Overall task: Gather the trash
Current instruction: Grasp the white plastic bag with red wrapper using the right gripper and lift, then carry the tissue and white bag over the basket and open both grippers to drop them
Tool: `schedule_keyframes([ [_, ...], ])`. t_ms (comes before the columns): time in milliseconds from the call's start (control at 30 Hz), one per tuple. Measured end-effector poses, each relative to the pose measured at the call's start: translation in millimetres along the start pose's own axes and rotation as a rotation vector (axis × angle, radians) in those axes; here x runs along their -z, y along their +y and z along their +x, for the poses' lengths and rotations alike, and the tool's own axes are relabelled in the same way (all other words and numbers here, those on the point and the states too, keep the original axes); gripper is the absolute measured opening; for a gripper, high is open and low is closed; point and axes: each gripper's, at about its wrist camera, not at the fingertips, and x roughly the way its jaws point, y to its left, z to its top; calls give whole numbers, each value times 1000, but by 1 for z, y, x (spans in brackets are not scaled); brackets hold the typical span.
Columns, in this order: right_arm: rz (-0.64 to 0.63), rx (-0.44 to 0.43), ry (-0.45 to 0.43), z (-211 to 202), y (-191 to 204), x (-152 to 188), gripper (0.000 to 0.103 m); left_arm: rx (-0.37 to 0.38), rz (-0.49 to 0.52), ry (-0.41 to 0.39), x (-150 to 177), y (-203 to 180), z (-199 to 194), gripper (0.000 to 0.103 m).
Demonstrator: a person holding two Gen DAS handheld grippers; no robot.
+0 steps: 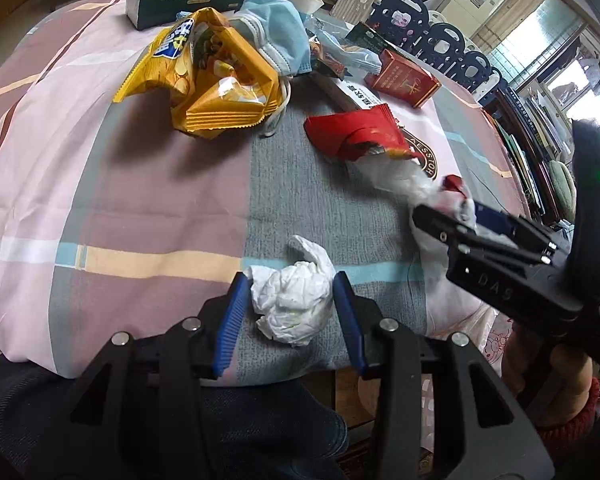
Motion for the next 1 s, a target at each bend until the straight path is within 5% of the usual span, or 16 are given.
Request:
schedule_keyframes([
  [267,153,-74,-40,-6,-37,16,65,-19,53,15,0,-11,4,48],
  [467,138,-29,-7,2,-33,14,65,-39,99,27,0,-19,8,48],
  [600,146,-28,22,12,-31,20,65,-33,107,37,0,-20,10,39],
  [767,124,-12,4,6,-26,23,37,-28,115,28,2,-21,10,29],
  [1000,115,0,-144,-56,-33,19,34,-26,75,-107,7,-19,-22,28],
])
